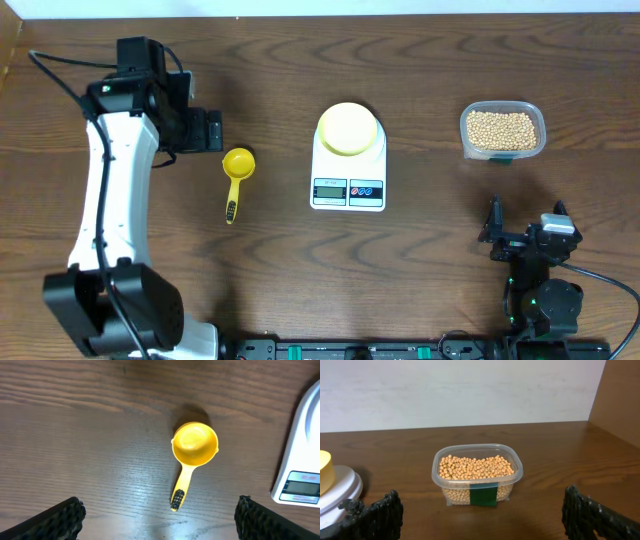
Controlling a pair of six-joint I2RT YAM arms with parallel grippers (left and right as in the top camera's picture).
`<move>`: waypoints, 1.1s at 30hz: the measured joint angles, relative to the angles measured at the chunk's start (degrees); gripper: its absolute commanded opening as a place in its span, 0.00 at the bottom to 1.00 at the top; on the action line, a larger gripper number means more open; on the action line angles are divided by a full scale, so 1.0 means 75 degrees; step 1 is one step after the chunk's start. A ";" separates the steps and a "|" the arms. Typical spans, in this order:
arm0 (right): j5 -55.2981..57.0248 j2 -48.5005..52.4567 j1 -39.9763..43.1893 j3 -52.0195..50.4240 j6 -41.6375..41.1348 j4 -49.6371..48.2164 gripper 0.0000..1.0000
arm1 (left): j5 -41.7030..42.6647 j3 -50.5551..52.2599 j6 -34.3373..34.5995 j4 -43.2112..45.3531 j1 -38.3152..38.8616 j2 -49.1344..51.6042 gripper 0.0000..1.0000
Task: Scoop item into bowl and weigh 50g on scale
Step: 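Raise the left arm and move the left gripper above the yellow scoop, then lower the left gripper onto the scoop's cup rim and close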
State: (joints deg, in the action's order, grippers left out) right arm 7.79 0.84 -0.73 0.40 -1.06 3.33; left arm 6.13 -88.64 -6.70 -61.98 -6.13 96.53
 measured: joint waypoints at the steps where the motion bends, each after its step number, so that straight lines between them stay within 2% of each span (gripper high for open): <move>1: 0.0000 0.0000 0.0000 0.0000 -0.0003 0.0000 0.99 | -0.0003 0.0000 -0.0012 0.0000 0.0000 0.0087 0.98; 33: 0.0000 0.0000 0.0000 0.0000 -0.0003 0.0000 0.99 | 0.0000 0.0000 -0.0146 0.0396 0.0000 0.1798 0.98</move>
State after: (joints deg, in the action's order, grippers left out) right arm 7.79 0.84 -0.73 0.40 -1.08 3.33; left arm 6.13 -88.64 -7.79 -59.00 -6.13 110.02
